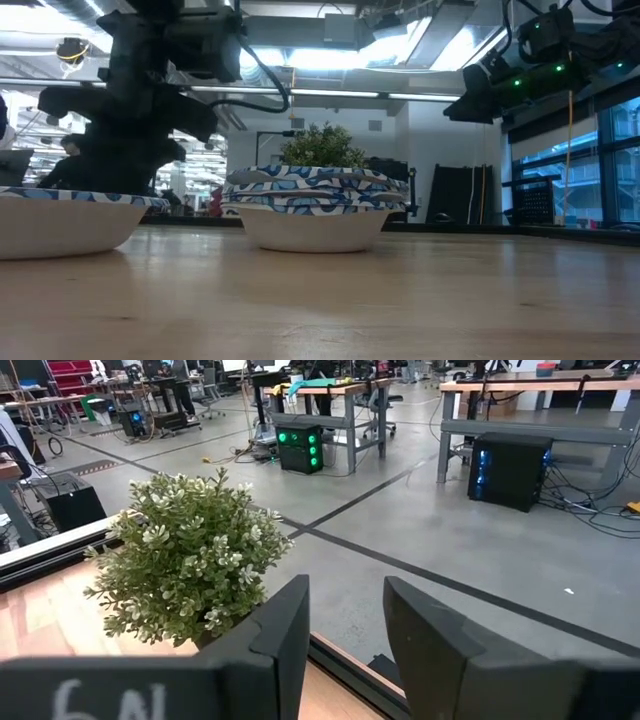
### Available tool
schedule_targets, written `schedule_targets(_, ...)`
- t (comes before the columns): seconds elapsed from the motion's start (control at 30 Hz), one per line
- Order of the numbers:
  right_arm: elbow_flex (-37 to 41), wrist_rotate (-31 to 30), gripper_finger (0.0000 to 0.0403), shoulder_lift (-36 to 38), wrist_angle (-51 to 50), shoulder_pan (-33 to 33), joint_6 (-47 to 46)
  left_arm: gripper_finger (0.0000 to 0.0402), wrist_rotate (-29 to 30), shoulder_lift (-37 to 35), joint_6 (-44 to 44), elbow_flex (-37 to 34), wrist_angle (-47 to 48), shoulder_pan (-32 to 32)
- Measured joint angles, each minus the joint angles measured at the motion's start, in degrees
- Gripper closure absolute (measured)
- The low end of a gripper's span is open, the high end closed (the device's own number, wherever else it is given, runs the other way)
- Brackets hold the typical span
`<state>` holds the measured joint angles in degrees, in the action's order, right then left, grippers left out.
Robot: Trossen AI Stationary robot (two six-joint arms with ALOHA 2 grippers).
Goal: Nest bowls inside each other
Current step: Stack the white bowl on the stacked white bowls
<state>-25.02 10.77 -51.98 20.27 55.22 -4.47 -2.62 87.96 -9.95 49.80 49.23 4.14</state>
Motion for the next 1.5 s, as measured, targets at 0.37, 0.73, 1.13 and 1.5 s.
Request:
schedule_targets(0.37, 0.0, 0.0, 0.0271, 0.0, 0.0, 0.0, 0.1, 0.0362, -1.2, -0.1, -0.4, 0.0, -0.6, -0.2)
schedule_targets(0.73, 0.0, 0.0, 0.0271, 0.0, 0.0, 0.0, 0.2, 0.0398, -4.9, -1.0, -1.6, 0.0, -1.2, -2.7)
schedule_targets(1.13, 0.0, -0.1, 0.0271, 0.0, 0.0, 0.0, 0.4, 0.0401, -9.4, -12.3, -3.4, 0.0, -1.2, -6.8)
schedule_targets(1.5, 0.0, -0.2, 0.0271, 0.0, 0.0, 0.0, 0.3, 0.0401, -14.5, -21.8, -12.8, 0.0, -25.7, -10.2)
